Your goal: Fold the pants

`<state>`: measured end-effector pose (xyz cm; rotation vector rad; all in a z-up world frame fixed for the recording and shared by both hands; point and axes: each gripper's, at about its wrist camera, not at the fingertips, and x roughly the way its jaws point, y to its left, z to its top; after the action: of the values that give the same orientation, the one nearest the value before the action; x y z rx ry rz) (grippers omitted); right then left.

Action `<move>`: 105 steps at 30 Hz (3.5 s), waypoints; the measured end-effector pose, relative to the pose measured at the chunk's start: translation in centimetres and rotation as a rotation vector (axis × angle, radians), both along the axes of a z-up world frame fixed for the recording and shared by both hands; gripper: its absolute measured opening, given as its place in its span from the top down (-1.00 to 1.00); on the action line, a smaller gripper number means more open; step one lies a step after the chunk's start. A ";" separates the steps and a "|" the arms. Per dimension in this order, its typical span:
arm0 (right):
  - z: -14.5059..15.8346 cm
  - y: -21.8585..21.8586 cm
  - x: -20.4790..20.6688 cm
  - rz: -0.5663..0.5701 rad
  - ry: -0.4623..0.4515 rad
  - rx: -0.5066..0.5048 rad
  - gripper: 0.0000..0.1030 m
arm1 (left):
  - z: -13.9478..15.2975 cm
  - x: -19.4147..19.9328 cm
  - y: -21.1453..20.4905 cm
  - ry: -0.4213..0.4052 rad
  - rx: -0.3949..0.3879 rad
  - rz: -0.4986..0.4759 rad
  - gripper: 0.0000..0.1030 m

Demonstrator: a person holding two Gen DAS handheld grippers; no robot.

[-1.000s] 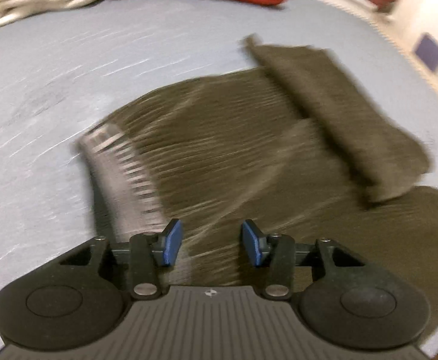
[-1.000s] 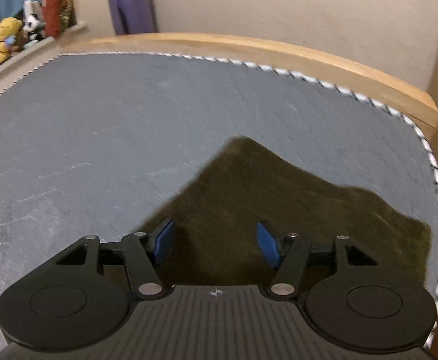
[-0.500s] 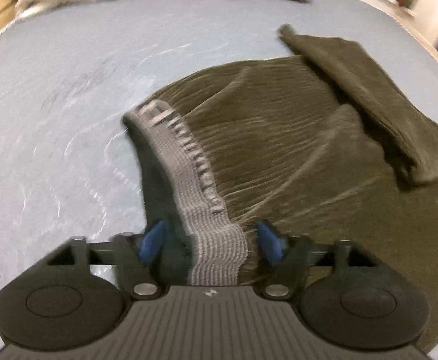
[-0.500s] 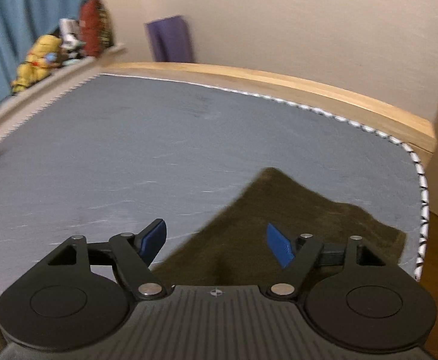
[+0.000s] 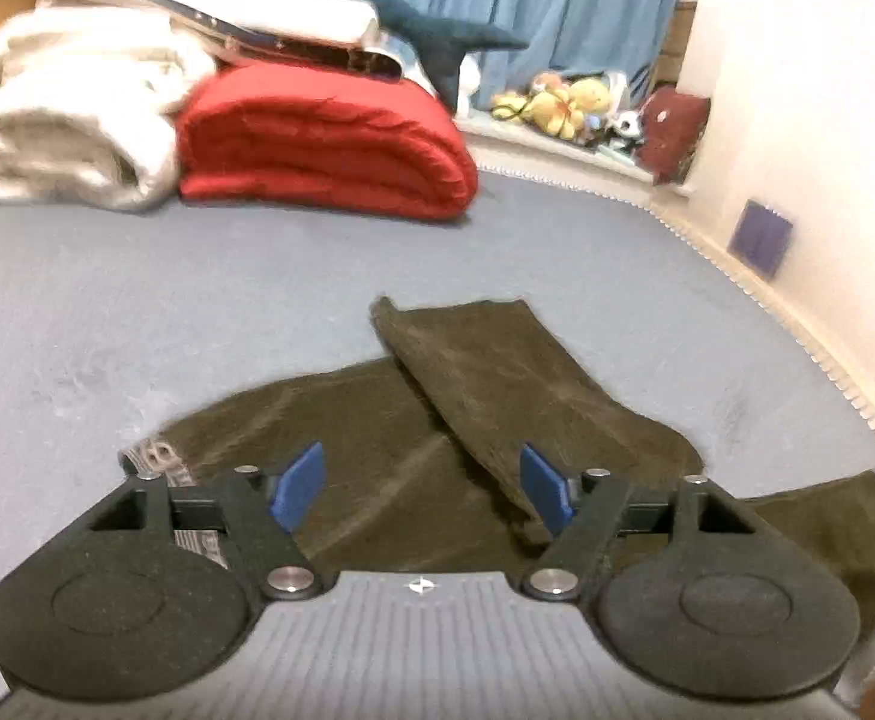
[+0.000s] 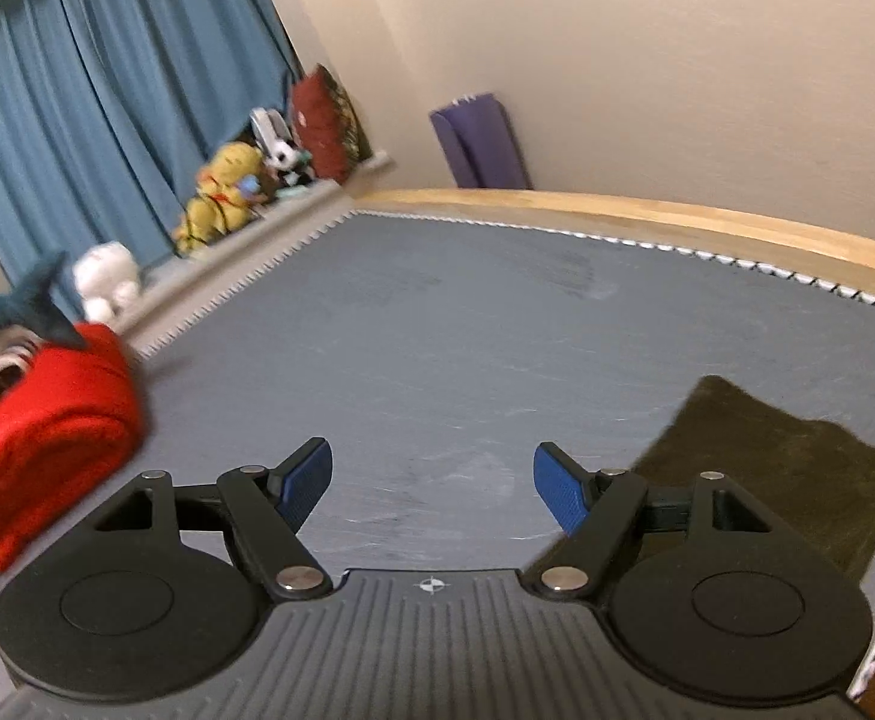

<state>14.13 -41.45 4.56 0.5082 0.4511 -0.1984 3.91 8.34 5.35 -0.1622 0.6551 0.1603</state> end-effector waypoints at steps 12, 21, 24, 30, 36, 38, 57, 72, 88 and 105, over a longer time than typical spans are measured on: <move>2.5 9.2 -1.0 0.265 -0.189 -0.162 -0.46 | 2.3 4.6 -3.1 -0.050 -0.053 -0.021 -0.47; 0.0 14.5 -0.6 0.372 -0.190 -0.080 -0.47 | 0.7 6.5 -3.5 0.039 -0.083 -0.118 0.02; -2.5 16.0 1.2 0.389 -0.063 -0.055 -0.32 | 0.0 7.5 -2.0 0.084 -0.137 -0.089 0.63; -4.5 16.3 4.7 0.455 -0.014 -0.005 0.21 | 1.7 8.1 1.4 0.036 -0.269 -0.037 0.73; -7.9 17.1 8.8 0.484 0.098 -0.031 0.19 | -1.1 9.6 3.3 0.136 -0.285 0.015 0.73; -9.8 17.1 9.9 0.504 0.154 -0.049 0.17 | -2.0 10.0 3.4 0.163 -0.279 0.018 0.71; -7.5 21.3 6.0 1.006 -0.055 -0.394 0.83 | -2.2 9.7 4.1 0.160 -0.266 0.028 0.55; -9.2 20.2 7.0 1.160 0.089 -0.059 -0.40 | -2.8 10.2 3.4 0.194 -0.274 0.000 0.42; -14.9 24.2 14.7 1.052 0.372 0.194 0.50 | -5.5 12.6 4.3 0.249 -0.284 0.035 0.41; -9.2 9.6 12.5 0.025 -0.310 0.358 0.78 | -2.9 13.2 1.8 0.001 -0.151 -0.028 0.40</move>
<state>26.59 -31.82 -4.68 0.8689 0.1882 -0.0117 17.08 10.14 2.41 -0.2984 0.6704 0.0836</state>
